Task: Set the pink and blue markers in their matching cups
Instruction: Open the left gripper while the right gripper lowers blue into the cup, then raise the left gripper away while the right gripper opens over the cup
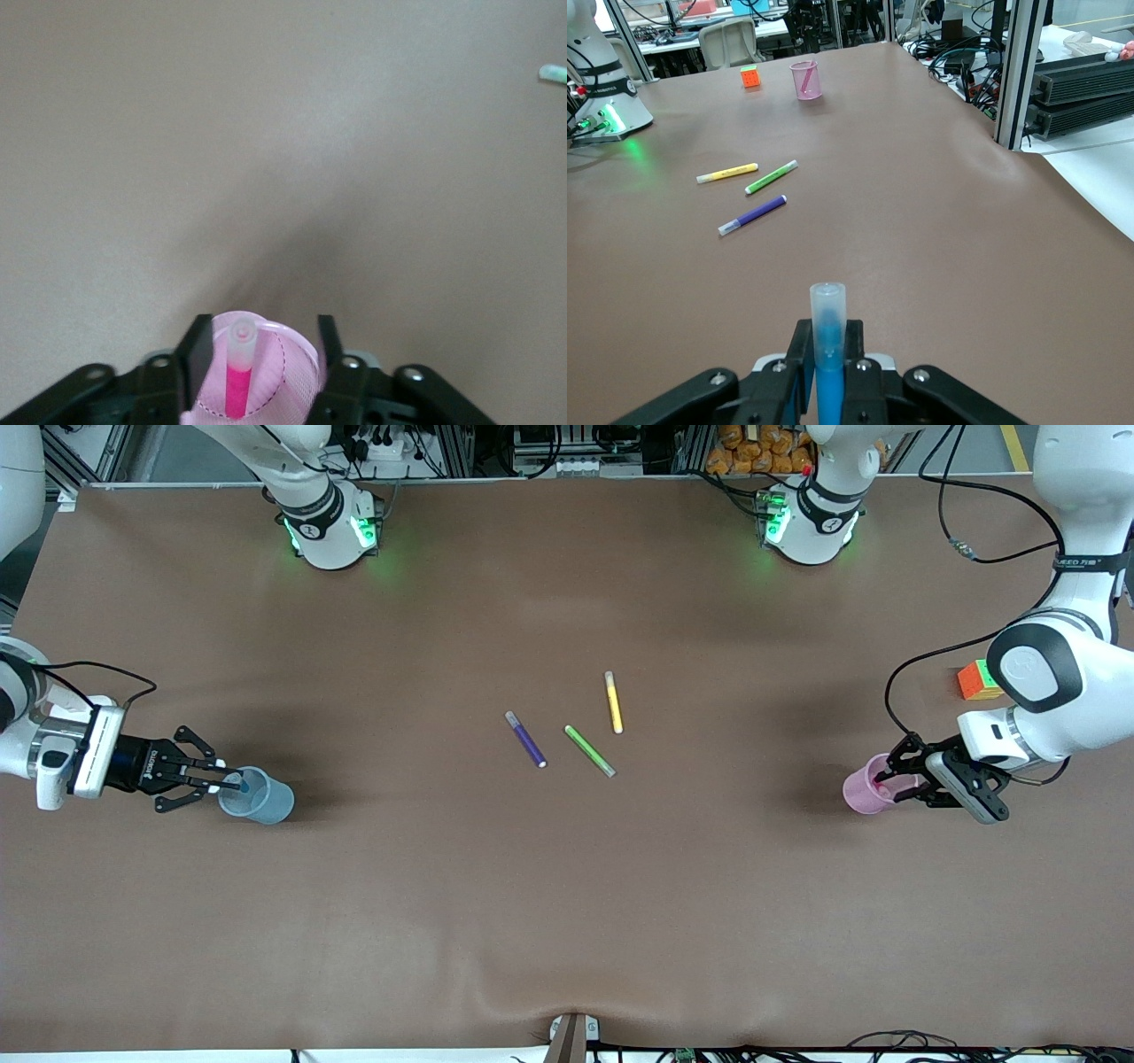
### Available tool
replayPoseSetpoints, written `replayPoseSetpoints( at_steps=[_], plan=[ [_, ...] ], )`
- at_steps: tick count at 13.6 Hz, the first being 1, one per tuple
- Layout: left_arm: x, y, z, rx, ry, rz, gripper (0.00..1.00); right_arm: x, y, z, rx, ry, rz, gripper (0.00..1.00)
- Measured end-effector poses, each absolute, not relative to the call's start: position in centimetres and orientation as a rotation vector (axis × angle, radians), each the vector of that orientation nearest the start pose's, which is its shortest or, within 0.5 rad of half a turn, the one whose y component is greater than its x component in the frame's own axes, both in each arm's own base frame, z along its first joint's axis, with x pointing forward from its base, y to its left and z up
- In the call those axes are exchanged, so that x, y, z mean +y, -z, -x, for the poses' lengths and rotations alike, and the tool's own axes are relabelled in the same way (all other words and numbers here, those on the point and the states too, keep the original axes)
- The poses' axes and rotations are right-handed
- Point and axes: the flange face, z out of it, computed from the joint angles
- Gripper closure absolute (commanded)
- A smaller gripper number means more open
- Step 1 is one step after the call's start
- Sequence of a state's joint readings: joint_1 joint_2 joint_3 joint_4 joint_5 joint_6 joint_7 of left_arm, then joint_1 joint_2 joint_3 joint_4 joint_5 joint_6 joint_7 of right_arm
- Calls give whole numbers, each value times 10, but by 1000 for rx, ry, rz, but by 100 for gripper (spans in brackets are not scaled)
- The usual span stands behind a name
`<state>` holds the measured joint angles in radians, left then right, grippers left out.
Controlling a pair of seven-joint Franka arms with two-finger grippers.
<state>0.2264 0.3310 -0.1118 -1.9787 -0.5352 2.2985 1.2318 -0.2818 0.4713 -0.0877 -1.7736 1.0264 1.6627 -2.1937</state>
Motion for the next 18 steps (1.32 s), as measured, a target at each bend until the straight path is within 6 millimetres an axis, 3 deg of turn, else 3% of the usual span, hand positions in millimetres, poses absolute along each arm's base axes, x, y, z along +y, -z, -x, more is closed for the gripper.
replayPoseSetpoints(
  at_steps=[5, 6, 7, 8, 12, 18],
  plan=[
    [57, -375, -636, 1113, 376, 3299, 0, -150, -284, -598, -1422, 906, 1691, 96],
    [57, -392, -639, 1054, 340, 3308, 0, -152, -280, -596, -1429, 913, 1685, 82],
    [56, -410, -642, 988, 296, 3320, 0, -154, -276, -596, -1430, 916, 1682, 25],
    [56, -431, -644, 919, 246, 3329, 0, -156, -273, -595, -1430, 916, 1681, 0],
    [37, -503, -645, 573, 57, 3351, 0, -160, -270, -593, -1424, 918, 1682, 0],
    [-13, -527, -638, 288, -133, 3258, 0, -157, -278, -600, -1368, 888, 1709, 0]
  ],
)
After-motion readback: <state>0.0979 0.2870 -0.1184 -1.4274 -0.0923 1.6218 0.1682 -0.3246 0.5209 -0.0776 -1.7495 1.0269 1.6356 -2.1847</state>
